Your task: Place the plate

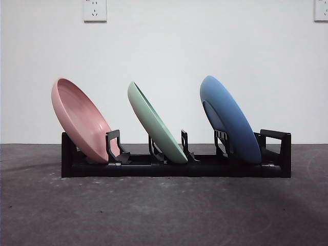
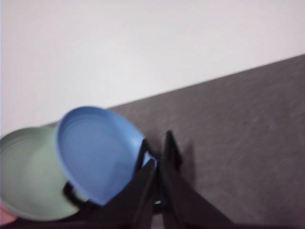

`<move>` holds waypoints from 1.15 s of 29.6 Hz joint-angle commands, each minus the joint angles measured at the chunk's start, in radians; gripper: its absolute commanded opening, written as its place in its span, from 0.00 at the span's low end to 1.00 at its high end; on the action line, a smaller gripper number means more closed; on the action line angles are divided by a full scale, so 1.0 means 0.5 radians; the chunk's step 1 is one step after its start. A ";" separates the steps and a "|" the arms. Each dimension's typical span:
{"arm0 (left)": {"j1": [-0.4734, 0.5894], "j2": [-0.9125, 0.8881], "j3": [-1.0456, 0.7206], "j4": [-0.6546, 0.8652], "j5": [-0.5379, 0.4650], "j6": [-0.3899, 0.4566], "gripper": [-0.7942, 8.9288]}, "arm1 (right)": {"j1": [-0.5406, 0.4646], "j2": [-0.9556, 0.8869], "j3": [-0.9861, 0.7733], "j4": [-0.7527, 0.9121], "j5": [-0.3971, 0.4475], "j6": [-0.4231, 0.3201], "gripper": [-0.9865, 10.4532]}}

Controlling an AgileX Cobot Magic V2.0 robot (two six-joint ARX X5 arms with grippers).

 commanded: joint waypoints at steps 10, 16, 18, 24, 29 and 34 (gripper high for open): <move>0.002 0.716 0.648 -0.659 0.136 0.552 0.09 | 0.011 0.784 0.696 -0.587 -0.500 -0.411 0.10; -0.016 1.079 0.816 -0.688 0.464 0.602 0.10 | 0.088 1.087 0.910 -0.752 -0.555 -0.497 0.10; -0.034 1.184 0.863 -0.713 0.534 0.604 0.10 | 0.113 1.183 0.976 -0.821 -0.587 -0.509 0.10; -0.131 1.509 1.025 -0.767 0.543 0.616 0.25 | 0.238 1.531 1.209 -0.982 -0.634 -0.517 0.12; -0.146 1.539 1.049 -0.718 0.543 0.608 0.38 | 0.305 1.718 1.418 -1.064 -0.633 -0.498 0.31; -0.146 1.537 1.049 -0.719 0.543 0.609 0.38 | 0.384 1.987 1.772 -1.331 -0.543 -0.499 0.31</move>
